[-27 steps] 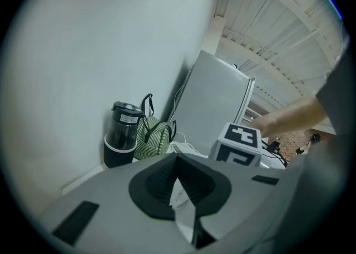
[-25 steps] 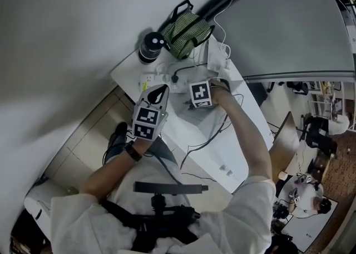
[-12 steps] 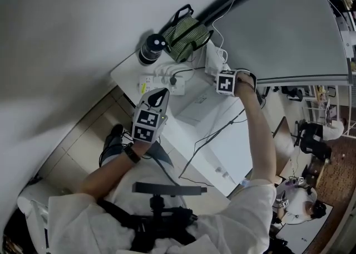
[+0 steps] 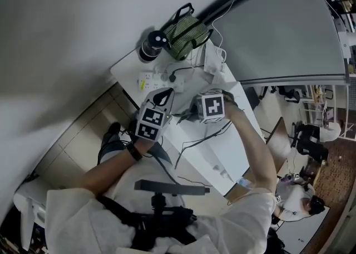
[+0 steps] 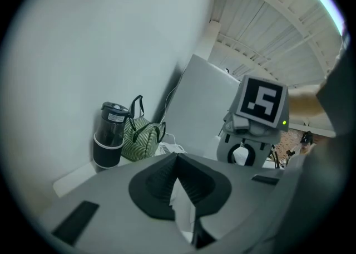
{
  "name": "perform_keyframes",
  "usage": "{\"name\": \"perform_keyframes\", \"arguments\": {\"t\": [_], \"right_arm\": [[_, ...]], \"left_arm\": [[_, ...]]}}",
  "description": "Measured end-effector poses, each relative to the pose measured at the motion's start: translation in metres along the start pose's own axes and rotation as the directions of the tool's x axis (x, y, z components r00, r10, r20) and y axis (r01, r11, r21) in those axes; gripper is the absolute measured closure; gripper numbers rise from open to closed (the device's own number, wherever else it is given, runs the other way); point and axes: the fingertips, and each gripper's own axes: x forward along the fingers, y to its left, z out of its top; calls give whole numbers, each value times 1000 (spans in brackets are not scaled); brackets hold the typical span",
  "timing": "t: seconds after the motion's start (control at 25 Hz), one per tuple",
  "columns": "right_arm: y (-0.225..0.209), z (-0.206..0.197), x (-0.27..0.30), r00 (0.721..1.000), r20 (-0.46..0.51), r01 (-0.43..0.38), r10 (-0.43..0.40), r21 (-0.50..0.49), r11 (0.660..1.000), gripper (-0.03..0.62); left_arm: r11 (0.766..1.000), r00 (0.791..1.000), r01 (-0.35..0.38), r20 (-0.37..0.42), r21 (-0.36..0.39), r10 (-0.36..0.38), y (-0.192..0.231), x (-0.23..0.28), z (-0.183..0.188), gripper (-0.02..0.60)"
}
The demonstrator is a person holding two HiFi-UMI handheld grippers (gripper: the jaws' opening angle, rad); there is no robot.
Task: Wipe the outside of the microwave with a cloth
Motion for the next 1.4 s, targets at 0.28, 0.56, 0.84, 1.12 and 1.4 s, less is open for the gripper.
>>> {"name": "perform_keyframes", "arguments": {"t": [0.28,0.56,0.84,1.12,1.4], "right_arm": [[-29,-51,-22,986,-107,132,-124,70,989,583],[-103,-193,-96,821,-360,549,-443,287,785,583],[-94,-199,-116,711,-424,689,-561,262,676,583],[-4,-28,-62,822,-116,569,-557,200,798,583],[156,41,-48,764,241,437,-598,490,755,583]], "left_arm": [[1000,1000,-8,4,-12,8,5,-4,-1,569],[1000,1000,-16,3,-26,17,19,-6,2,569],[1000,1000,10,5,-12,-10,14,-15,10,569],[991,991,132,-16,22,-132,-25,-41,12,569],[934,930,355,-113,30,-350,-139,-58,-10,569]]}}
